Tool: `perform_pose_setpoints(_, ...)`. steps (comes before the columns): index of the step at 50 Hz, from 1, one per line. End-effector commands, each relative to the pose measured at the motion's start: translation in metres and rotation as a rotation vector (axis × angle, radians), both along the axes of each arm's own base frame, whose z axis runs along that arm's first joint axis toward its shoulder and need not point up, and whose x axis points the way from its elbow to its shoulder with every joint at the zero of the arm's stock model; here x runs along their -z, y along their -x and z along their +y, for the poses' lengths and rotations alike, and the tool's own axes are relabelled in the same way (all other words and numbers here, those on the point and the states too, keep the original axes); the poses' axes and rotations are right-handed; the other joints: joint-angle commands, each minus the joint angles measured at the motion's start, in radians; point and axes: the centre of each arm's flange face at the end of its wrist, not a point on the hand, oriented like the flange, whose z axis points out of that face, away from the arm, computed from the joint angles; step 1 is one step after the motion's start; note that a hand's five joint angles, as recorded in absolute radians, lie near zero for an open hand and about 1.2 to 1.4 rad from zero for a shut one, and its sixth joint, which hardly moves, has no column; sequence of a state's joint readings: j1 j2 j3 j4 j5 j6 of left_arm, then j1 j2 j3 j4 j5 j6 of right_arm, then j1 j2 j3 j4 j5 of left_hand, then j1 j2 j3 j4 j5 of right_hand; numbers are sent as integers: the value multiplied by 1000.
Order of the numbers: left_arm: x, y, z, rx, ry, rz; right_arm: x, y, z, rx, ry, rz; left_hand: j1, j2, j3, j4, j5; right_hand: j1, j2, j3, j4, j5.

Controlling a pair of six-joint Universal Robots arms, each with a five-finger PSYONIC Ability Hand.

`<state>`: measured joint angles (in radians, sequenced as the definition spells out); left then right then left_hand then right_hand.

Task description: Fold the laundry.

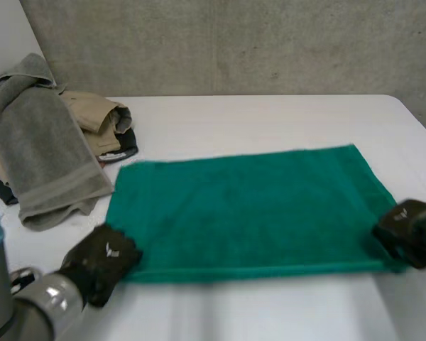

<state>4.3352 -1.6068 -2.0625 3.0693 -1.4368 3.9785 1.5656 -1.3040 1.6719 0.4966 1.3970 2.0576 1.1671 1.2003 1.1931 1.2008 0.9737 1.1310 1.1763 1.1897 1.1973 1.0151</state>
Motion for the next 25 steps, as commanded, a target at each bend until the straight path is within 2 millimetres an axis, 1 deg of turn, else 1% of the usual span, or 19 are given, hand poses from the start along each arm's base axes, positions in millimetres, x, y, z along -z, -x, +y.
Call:
perform_pose_setpoints(1,-10,7,-25,-1,7,-16,-1,4,-6,-17,105,57,229,196,203,195,248,265,220,207,199,207)
perform_pose_setpoints(2,-7,12,-41,-12,43,0,0,0,-11,-16,126,49,229,196,203,195,248,265,220,207,199,207)
perform_pose_setpoints(4,-5,18,-57,-15,87,17,2,-8,-22,-18,168,34,229,196,203,195,248,265,220,207,199,207)
perform_pose_setpoints(5,-4,21,-64,-18,107,25,5,-18,-32,-26,210,28,229,196,203,195,248,265,220,207,199,207)
perform_pose_setpoints(6,-3,27,-79,-19,156,48,5,-23,-38,-29,238,24,229,196,203,195,248,265,220,207,199,207)
perform_pose_setpoints(8,-2,33,-92,-20,194,72,7,-30,-48,-27,277,22,229,196,203,195,248,265,220,207,199,207)
perform_pose_setpoints(9,-2,36,-98,-21,212,84,8,-36,-60,-21,325,24,229,196,203,195,248,265,220,207,199,207)
perform_pose_setpoints(10,0,42,-112,-30,241,104,9,-39,-66,-19,346,27,229,196,203,195,248,265,220,207,199,207)
perform_pose_setpoints(11,3,44,-119,-40,251,111,10,-41,-73,-13,366,29,229,196,203,195,248,265,220,207,199,207)
perform_pose_setpoints(12,3,46,-125,-53,264,118,13,-46,-88,-11,413,26,229,196,203,195,248,265,220,207,199,207)
perform_pose_setpoints(13,7,48,-138,-87,279,124,14,-47,-94,-8,432,23,229,196,203,195,248,265,220,207,199,207)
perform_pose_setpoints(15,9,51,-150,-129,291,129,17,-51,-112,-5,483,17,229,196,203,195,248,265,220,207,199,207)
perform_pose_setpoints(16,9,55,-158,-156,301,134,17,-52,-116,-6,493,15,229,196,203,195,248,265,220,207,199,207)
perform_pose_setpoints(19,16,63,-160,-169,286,129,25,-56,-125,-8,495,8,229,196,203,195,248,265,220,207,199,207)
perform_pose_setpoints(20,22,67,-156,-168,260,119,26,-57,-126,-8,494,5,229,196,203,195,248,265,220,207,199,207)
perform_pose_setpoints(21,24,69,-153,-163,248,114,27,-58,-127,-7,494,2,229,196,203,195,248,265,220,207,199,207)
perform_pose_setpoints(24,28,71,-145,-147,210,101,23,-56,-130,20,507,-22,229,196,203,195,248,265,220,207,199,207)
perform_pose_setpoints(25,28,71,-143,-145,205,101,22,-54,-130,34,506,-34,229,196,203,195,248,223,177,164,156,164)
